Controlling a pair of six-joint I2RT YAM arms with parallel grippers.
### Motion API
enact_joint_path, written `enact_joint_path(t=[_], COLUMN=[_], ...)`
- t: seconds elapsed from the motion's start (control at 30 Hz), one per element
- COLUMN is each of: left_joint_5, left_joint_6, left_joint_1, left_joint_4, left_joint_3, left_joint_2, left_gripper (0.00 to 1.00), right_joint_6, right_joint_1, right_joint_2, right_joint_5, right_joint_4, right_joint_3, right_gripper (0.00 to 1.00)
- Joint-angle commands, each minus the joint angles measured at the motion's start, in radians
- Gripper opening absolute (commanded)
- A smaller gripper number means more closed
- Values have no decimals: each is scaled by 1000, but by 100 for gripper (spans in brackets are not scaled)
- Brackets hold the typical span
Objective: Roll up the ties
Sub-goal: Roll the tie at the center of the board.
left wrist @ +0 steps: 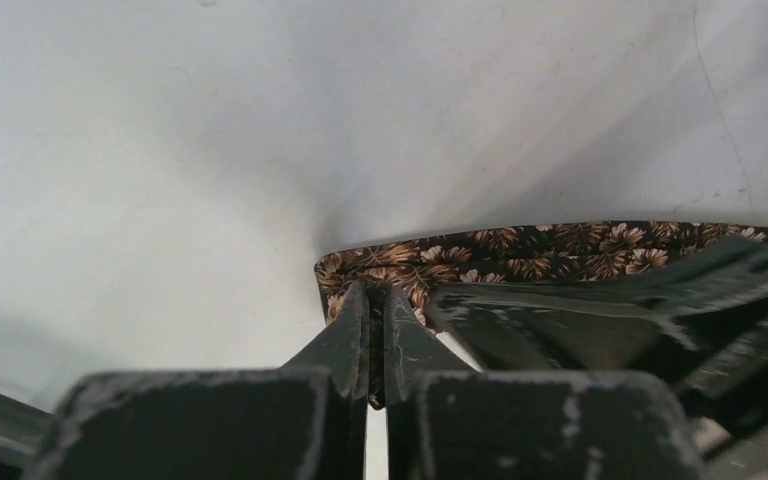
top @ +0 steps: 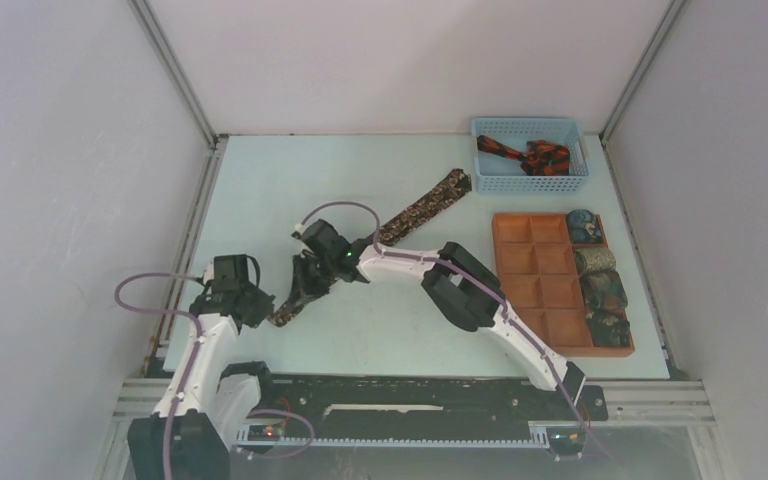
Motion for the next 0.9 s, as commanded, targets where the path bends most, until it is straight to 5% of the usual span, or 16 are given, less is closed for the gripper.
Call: enact_joint_path(t=[0.0,0.33,0.87], left_joint_5=[3,-135,-203], left_joint_6=[15,-31,-127], left_joint_1=[-51,-138,-137], left_joint_4=[41,-57,-151], left_joint_3=[36,96,60], left_joint_2=[39,4,-119], left_gripper=[0,0,0], right_joint_6=[-75,-97,-33], right_joint_1=[-45,-62,63], right_joint_2=[-144,-206,11], right_joint_5=[31,8,-44], right_joint_4=[9,20,12], right_joint_3=[-42,-142,60], right_gripper=[0,0,0])
